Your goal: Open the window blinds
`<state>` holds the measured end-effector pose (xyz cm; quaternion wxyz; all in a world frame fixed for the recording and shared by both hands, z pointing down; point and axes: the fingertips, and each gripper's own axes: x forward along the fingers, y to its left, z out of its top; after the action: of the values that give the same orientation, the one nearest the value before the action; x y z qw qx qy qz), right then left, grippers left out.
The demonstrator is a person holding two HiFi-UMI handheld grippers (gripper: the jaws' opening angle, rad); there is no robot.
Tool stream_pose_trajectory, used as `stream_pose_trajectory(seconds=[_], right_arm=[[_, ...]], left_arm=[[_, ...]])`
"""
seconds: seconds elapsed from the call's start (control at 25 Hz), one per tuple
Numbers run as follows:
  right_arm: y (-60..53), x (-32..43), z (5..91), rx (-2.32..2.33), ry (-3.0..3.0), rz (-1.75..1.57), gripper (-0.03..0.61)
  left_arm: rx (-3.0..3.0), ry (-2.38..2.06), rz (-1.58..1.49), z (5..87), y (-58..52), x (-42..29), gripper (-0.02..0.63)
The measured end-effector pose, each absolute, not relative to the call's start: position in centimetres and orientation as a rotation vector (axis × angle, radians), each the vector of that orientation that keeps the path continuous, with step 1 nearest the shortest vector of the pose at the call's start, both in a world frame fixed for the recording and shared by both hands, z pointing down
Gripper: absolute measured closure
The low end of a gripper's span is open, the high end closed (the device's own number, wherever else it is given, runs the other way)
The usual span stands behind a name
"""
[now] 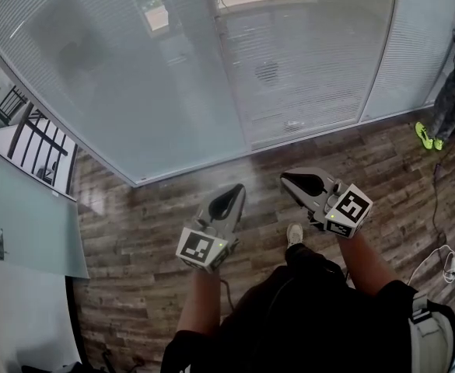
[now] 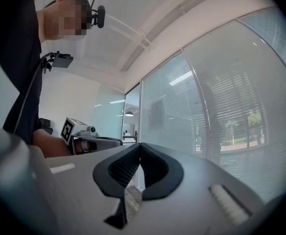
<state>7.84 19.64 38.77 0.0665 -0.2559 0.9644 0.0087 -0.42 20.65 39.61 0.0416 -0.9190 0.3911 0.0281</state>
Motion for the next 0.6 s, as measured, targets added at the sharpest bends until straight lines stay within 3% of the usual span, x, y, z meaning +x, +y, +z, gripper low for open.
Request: stream_pose_trajectory(seconds=[0.6], right_arm=[[12.4, 7.8, 40.6, -0.723, 2.932, 0.014, 0.574]], left_arm=[[-2.793, 1.261, 0.063, 41.4, 13.6, -1.4, 0.609]])
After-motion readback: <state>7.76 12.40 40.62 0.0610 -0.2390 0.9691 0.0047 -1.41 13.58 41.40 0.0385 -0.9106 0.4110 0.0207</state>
